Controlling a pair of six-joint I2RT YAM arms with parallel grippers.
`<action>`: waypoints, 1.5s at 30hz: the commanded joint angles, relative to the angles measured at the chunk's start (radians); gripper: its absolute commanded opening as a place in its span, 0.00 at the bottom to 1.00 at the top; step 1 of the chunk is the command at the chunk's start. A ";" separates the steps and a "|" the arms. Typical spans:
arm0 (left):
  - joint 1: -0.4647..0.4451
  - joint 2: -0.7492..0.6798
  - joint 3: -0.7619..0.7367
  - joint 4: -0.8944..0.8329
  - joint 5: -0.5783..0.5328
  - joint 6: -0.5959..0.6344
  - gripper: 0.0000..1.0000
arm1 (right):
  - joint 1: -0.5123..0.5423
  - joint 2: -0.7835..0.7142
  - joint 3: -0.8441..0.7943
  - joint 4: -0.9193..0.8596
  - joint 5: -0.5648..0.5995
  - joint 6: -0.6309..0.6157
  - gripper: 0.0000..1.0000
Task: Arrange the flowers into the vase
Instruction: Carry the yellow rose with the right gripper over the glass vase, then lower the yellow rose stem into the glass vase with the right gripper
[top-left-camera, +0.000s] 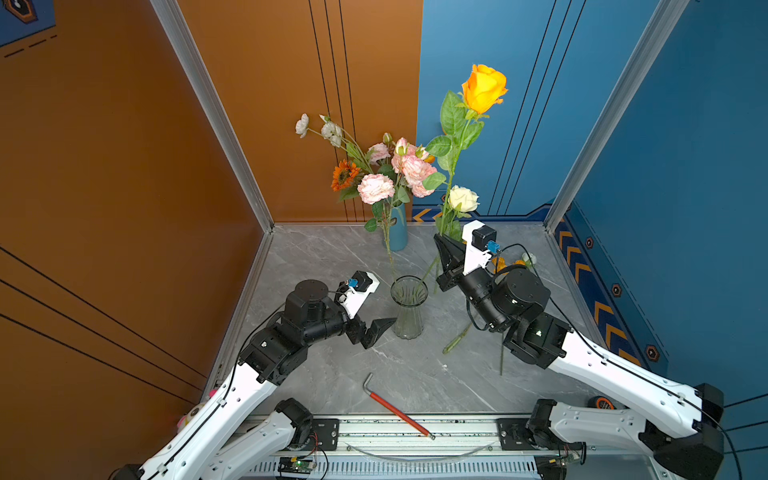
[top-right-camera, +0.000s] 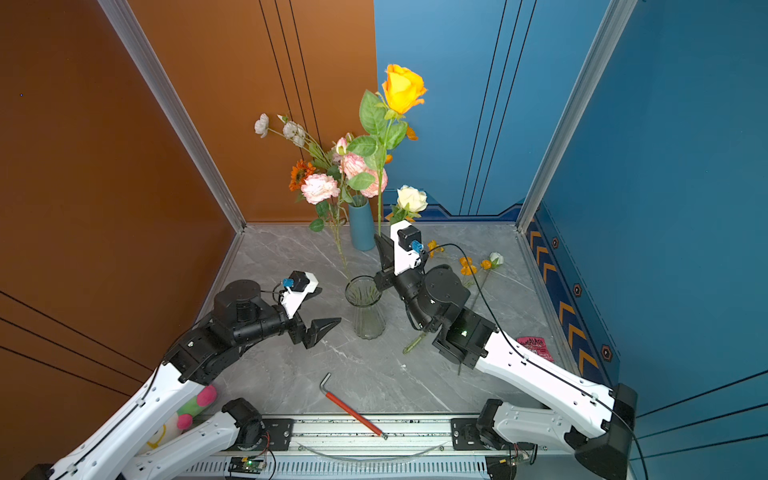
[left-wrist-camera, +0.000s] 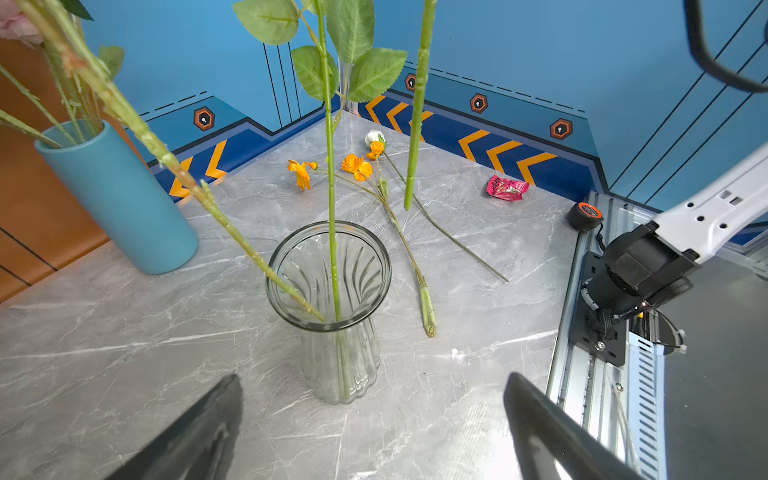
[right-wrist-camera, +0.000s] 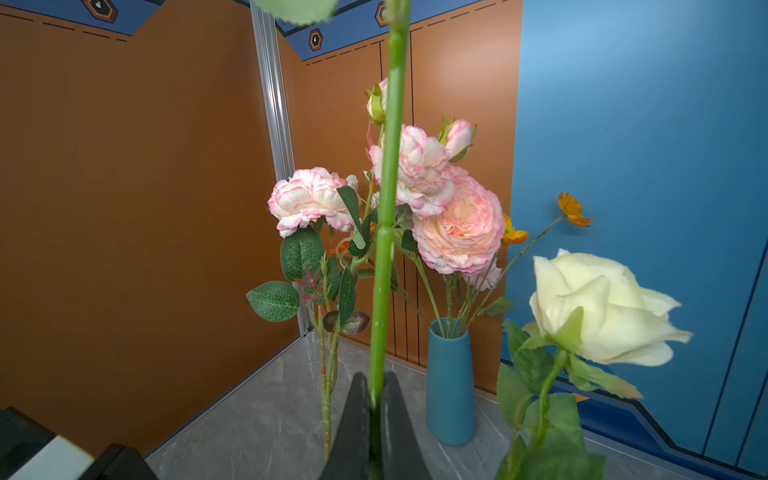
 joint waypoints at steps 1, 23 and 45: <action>0.014 -0.018 -0.017 0.036 0.027 -0.014 0.98 | 0.014 0.038 0.015 0.148 -0.031 -0.001 0.00; 0.043 -0.030 -0.035 0.069 0.049 -0.037 0.98 | 0.091 0.283 -0.401 0.823 0.046 -0.075 0.00; 0.048 -0.026 -0.037 0.075 0.058 -0.039 0.98 | 0.185 0.497 -0.455 1.078 0.229 -0.187 0.01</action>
